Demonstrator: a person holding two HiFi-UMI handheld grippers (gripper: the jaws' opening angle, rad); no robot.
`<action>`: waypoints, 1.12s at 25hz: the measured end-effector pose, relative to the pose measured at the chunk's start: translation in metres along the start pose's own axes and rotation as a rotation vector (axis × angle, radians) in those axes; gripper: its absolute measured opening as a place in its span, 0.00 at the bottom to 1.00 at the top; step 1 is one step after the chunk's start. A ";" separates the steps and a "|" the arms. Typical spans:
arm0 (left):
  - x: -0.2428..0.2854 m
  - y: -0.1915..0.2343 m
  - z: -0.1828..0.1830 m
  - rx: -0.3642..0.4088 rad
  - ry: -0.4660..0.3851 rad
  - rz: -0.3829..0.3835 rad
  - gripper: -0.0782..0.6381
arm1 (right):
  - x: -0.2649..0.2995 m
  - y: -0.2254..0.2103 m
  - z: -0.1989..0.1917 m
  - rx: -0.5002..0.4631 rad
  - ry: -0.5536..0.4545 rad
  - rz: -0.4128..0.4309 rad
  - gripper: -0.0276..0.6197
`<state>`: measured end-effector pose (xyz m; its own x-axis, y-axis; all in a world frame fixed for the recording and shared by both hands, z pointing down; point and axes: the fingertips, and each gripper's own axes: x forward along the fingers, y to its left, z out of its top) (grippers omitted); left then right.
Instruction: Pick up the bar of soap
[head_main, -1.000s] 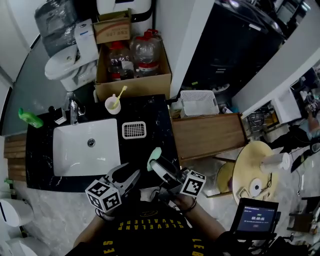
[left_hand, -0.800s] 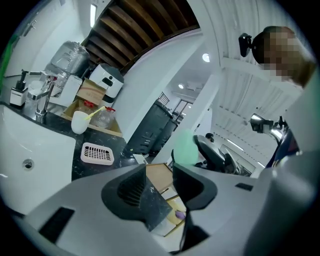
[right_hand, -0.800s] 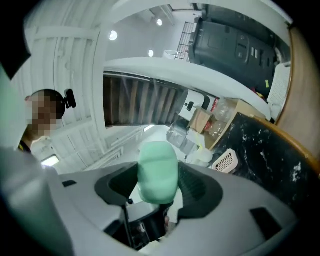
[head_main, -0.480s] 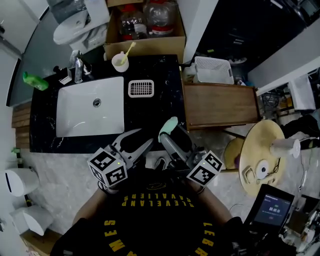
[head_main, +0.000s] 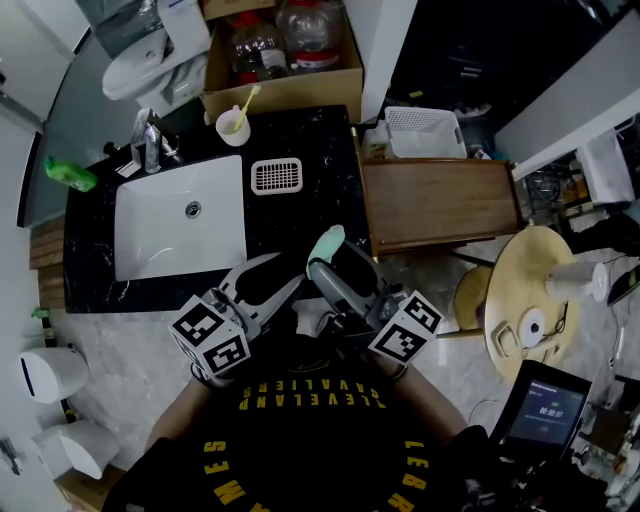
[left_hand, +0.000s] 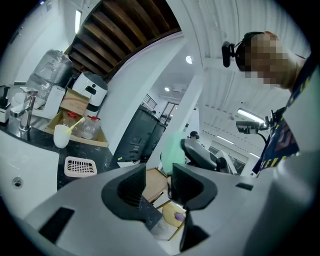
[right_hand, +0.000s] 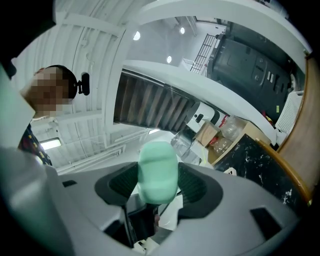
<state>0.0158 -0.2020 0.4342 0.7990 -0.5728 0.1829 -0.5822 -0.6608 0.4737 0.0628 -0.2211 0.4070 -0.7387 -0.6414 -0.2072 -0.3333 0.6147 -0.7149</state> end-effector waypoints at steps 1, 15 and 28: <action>-0.001 0.001 0.000 0.001 0.001 0.000 0.36 | 0.001 0.000 -0.001 0.002 0.000 0.001 0.45; -0.002 0.017 -0.005 -0.058 0.010 0.017 0.36 | 0.010 -0.007 -0.006 0.044 -0.002 -0.007 0.45; -0.010 0.033 -0.001 -0.062 -0.001 0.029 0.36 | 0.018 -0.011 -0.006 0.042 -0.007 -0.020 0.45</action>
<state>-0.0114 -0.2176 0.4484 0.7820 -0.5915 0.1968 -0.5945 -0.6128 0.5207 0.0504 -0.2367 0.4153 -0.7279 -0.6566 -0.1977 -0.3226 0.5823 -0.7463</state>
